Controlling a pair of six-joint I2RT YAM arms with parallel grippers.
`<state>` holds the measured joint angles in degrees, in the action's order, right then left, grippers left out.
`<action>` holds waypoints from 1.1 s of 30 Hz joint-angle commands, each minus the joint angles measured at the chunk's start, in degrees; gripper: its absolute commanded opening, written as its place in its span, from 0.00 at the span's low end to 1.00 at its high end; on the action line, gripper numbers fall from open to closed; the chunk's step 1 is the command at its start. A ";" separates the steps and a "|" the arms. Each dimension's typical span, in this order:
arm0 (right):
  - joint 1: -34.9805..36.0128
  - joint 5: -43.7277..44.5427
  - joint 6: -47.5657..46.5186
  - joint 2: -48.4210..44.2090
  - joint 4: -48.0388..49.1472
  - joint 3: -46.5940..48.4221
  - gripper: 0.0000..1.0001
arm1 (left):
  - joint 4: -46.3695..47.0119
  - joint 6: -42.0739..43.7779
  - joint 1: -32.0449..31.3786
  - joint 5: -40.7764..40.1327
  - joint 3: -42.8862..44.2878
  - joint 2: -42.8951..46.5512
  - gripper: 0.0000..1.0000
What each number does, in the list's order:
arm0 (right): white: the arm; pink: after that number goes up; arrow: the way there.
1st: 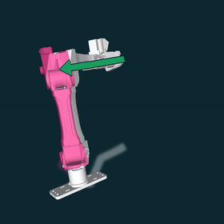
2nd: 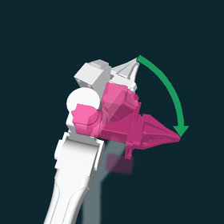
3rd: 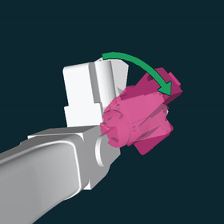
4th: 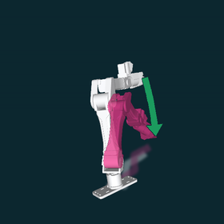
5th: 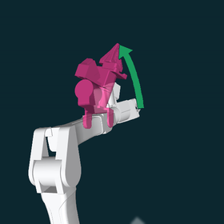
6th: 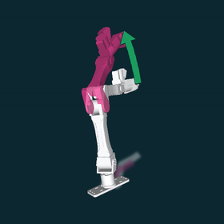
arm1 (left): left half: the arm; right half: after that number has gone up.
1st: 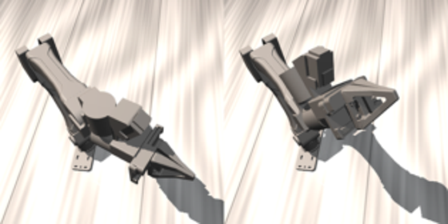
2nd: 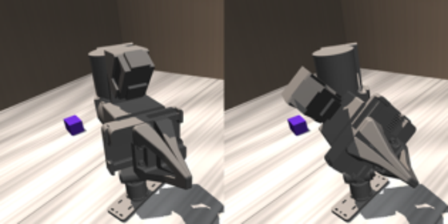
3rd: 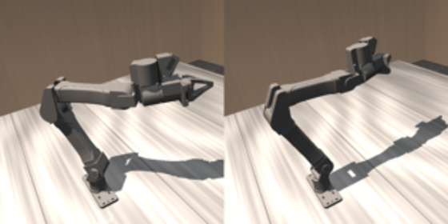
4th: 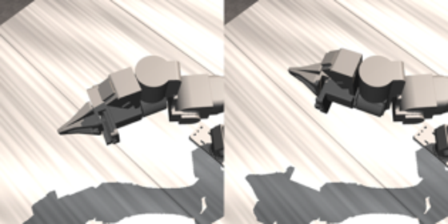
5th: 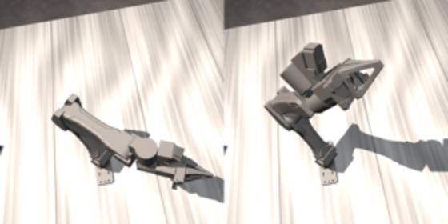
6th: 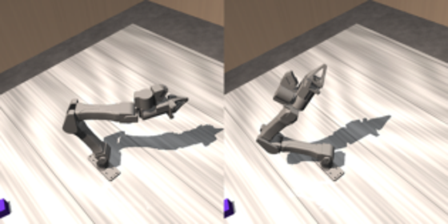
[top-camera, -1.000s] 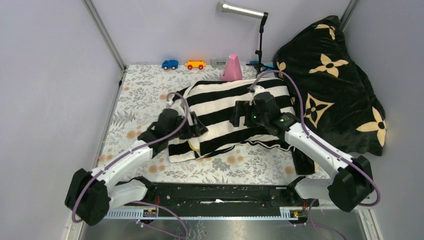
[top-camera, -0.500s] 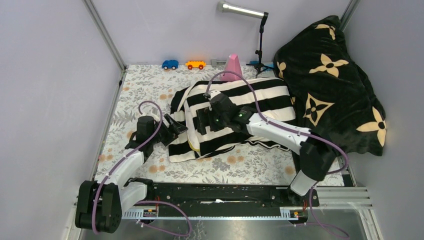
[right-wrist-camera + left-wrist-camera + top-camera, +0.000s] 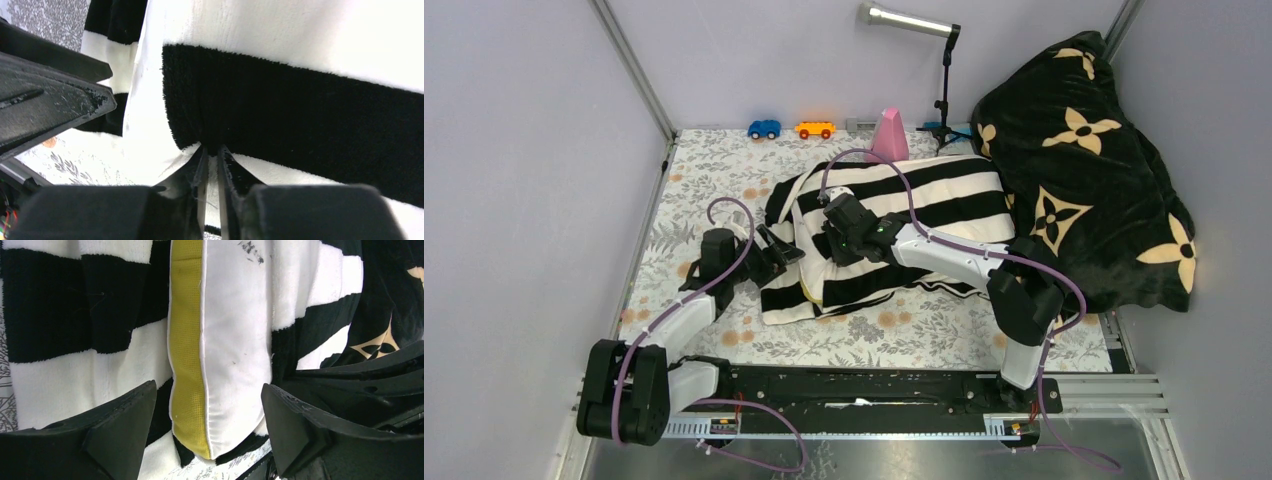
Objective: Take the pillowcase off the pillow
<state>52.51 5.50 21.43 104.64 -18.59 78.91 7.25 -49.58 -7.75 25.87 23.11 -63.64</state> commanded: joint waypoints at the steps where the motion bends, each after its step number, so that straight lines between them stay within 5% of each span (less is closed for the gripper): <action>1: 0.64 3.98 -0.31 -3.57 0.01 -0.34 0.12 | 5.75 -0.57 -0.35 2.47 -0.15 -1.72 0.80; 8: 0.66 4.46 0.63 -9.13 3.11 -6.15 0.08 | 9.71 -1.70 -5.53 2.30 1.34 -6.55 0.80; 14: 0.66 2.33 1.09 -14.23 6.56 -10.34 0.19 | 13.24 -3.07 -8.09 1.97 2.11 -10.56 0.76; 16: 0.62 2.18 0.76 -14.78 6.55 -10.68 0.23 | 14.16 -3.17 -8.45 2.56 2.55 -10.97 0.61; 19: 0.71 2.65 0.32 -15.51 6.30 -11.07 0.19 | 13.17 -2.26 -8.84 2.18 3.51 -9.45 0.25; 21: 0.65 2.63 0.15 -16.29 6.75 -11.74 0.18 | 10.41 -1.23 -8.81 0.18 4.06 -7.09 0.15; 22: 0.66 2.32 -0.11 -16.34 6.96 -11.76 0.23 | 9.21 -0.63 -8.86 -0.84 4.19 -5.84 0.14; 24: 0.66 1.03 -0.71 -15.96 6.62 -11.13 0.67 | 7.24 0.34 -8.86 -1.96 4.45 -3.81 0.12; 26: 0.66 -0.08 -0.87 -15.28 6.45 -10.17 0.90 | 6.31 0.77 -8.84 -2.00 4.48 -2.64 0.10; 30: 0.66 -0.87 -1.27 -12.49 5.06 -5.95 0.91 | 6.15 0.63 -8.95 -1.01 4.19 -2.08 0.04; 33: 0.67 0.57 -1.48 -9.13 1.77 -2.15 0.84 | 6.64 0.54 -9.12 -0.41 3.67 -1.35 0.02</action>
<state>52.77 5.85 20.78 92.36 -14.79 70.59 12.03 -49.87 -16.40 24.73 24.80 -67.13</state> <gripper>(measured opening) 0.884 0.118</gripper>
